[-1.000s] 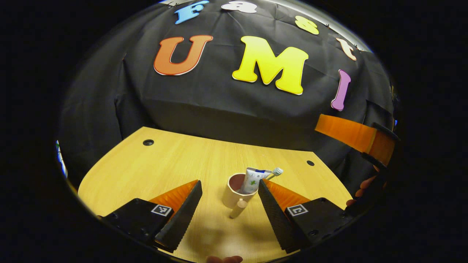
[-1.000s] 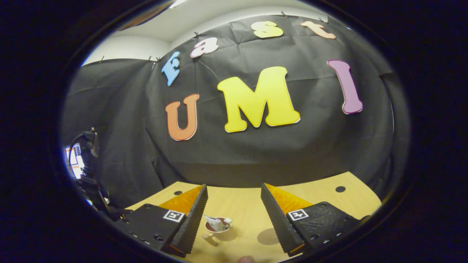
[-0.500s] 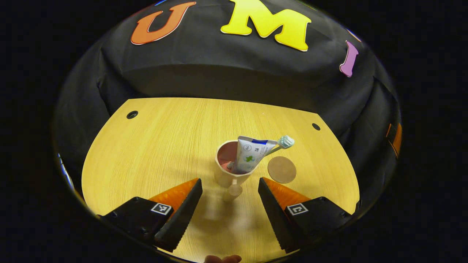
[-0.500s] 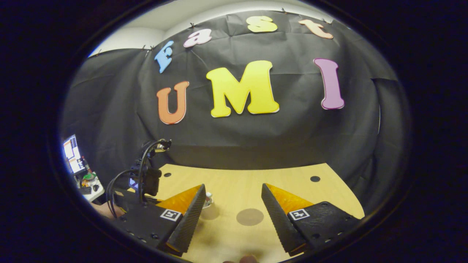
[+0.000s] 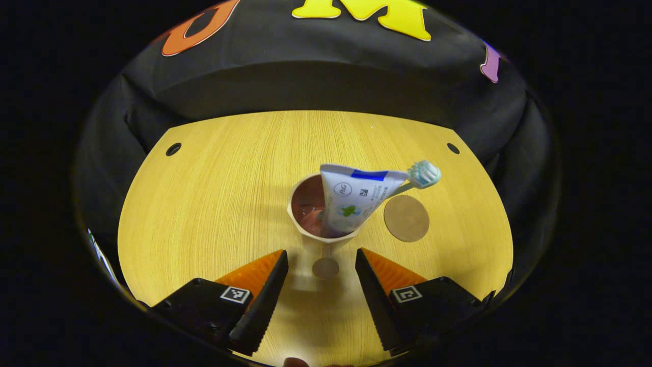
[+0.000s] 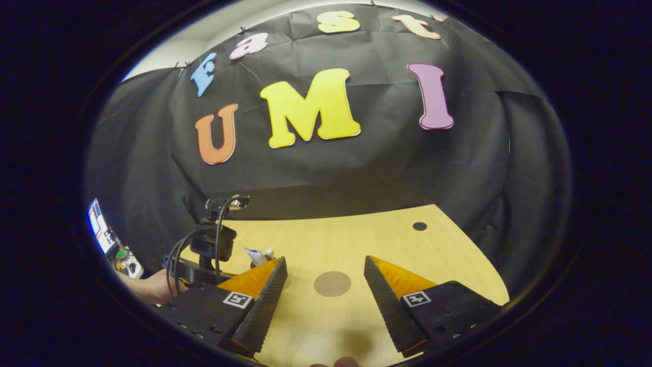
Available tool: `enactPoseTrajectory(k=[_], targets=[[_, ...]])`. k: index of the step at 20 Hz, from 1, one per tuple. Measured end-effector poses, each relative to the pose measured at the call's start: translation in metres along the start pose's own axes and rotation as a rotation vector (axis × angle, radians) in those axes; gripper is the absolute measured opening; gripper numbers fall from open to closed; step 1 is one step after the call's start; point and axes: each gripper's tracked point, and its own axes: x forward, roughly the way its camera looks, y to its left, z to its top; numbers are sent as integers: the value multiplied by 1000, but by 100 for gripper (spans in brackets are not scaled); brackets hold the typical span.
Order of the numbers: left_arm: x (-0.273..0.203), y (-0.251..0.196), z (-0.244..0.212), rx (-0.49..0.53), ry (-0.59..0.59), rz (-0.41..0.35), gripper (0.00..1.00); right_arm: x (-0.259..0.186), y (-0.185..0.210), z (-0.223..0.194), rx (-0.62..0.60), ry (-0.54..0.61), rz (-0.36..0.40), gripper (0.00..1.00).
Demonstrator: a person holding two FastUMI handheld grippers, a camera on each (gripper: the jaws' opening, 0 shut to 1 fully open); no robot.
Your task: Put the toothbrush and toothpaste on the desktop into the cup, then pick up the cup and place it on the coaster on the desktop.
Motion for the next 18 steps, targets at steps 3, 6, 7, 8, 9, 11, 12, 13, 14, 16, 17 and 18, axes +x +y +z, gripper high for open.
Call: enactPoseTrajectory(k=[3, 6, 7, 8, 9, 11, 12, 13, 14, 16, 17, 18], targets=[[13, 13, -2, -4, 29, -1, 76, -2, -5, -1, 2, 3, -14, 91], [24, 24, -2, -15, 39, 9, 61, -3, -10, -1, 8, 3, -29, 91], [29, 27, -4, -19, 53, 9, 59, -3, -11, 1, 14, -1, -32, 91], [31, 29, -5, -24, 63, 5, 49, -5, -12, 0, 15, -3, -38, 91], [34, 30, -5, -28, 70, 0, 45, -7, -13, 0, 14, -5, -41, 91], [37, 33, -3, -10, 79, 5, 34, -10, -15, -2, 11, -2, -48, 91], [39, 37, -7, 16, 82, 11, 33, -11, -16, -4, 14, 2, -51, 91], [36, 35, -1, 45, 83, 22, 30, -13, -17, -6, 17, 6, -54, 91], [36, 38, -4, 56, 75, 31, 29, -16, -19, -7, 20, 7, -57, 91], [33, 33, -5, 68, 55, 26, 24, -18, -23, -7, 23, 1, -67, 91], [31, 31, -6, 79, 48, 22, 27, -21, -25, -8, 24, -1, -73, 91], [30, 27, -6, 81, 37, 13, 20, -21, -26, -7, 25, -5, -75, 91]])
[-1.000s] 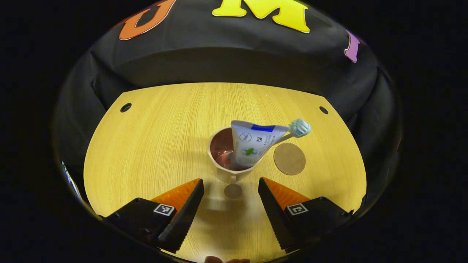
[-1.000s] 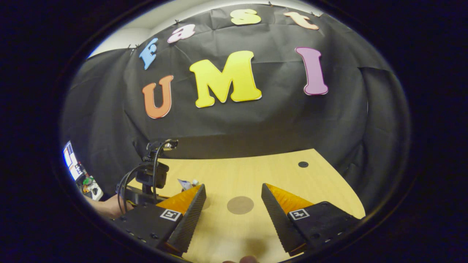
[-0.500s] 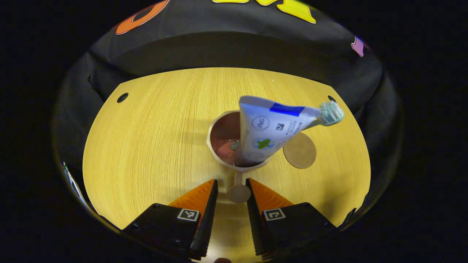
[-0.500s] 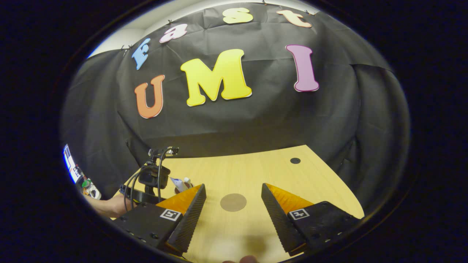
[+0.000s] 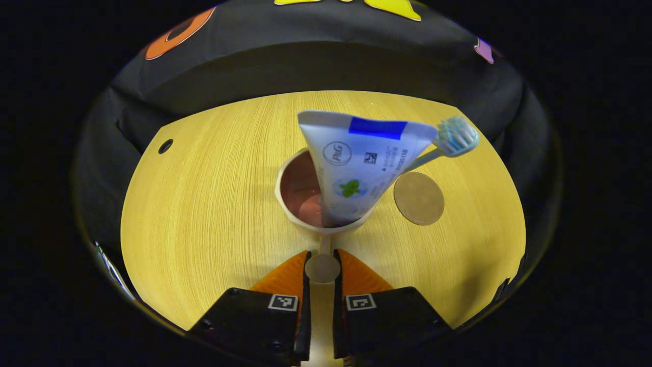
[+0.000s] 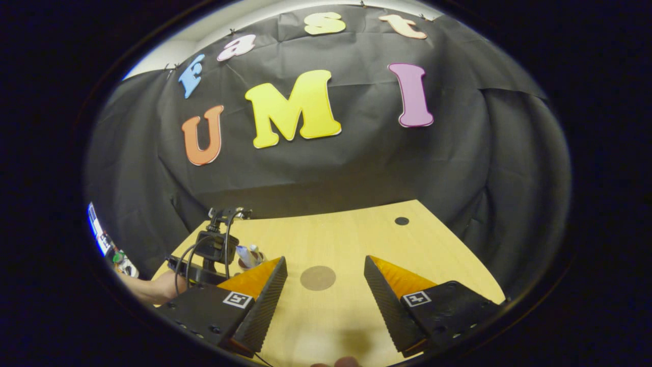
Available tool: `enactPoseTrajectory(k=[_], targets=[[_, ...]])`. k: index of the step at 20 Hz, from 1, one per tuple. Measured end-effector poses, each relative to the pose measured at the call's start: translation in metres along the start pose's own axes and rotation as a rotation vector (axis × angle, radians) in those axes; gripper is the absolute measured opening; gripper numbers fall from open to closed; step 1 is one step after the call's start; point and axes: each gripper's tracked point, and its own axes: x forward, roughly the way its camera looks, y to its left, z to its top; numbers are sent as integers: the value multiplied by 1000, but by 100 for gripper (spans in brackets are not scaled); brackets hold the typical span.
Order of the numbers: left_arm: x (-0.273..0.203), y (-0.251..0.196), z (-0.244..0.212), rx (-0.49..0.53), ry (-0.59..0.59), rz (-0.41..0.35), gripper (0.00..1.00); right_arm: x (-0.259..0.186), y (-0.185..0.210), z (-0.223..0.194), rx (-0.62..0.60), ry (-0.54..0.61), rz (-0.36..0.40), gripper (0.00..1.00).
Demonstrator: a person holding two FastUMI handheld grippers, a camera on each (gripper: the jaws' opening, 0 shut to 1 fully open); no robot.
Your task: Put the toothbrush and toothpaste on the desktop into the cup, then pick up the cup and place it on the coaster on the desktop.
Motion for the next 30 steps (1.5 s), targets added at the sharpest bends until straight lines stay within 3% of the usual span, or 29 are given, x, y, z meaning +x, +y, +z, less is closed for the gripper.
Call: enactPoseTrajectory(k=[12, 16, 18, 19, 21, 22, 23, 24, 29, 30], targets=[[-19, -36, 17, 31, -52, -15, 14, -14, -22, -17, 10, 22, -28, 95], [-32, -46, 19, 74, 1, 3, 31, -15, -27, -19, 24, 29, -31, 95], [-45, -53, 30, 117, 1, 4, 48, -17, -29, -15, 26, 24, -28, 95], [-50, -57, 36, 136, 5, 1, 65, -16, -30, -14, 31, 23, -25, 95], [-54, -64, 44, 155, 38, 1, 69, -14, -30, -16, 45, 39, -19, 95], [-55, -67, 47, 158, 62, 1, 78, -14, -32, -17, 51, 45, -17, 95], [-57, -71, 49, 156, 87, -4, 77, -13, -34, -15, 54, 49, -19, 92], [-58, -76, 52, 150, 107, -13, 71, -13, -37, -15, 58, 55, -24, 95], [-69, -100, 68, 160, 195, -42, 71, -5, -62, -16, 108, 100, -76, 92], [-71, -105, 75, 172, 200, -41, 64, -2, -65, -16, 122, 106, -83, 92]])
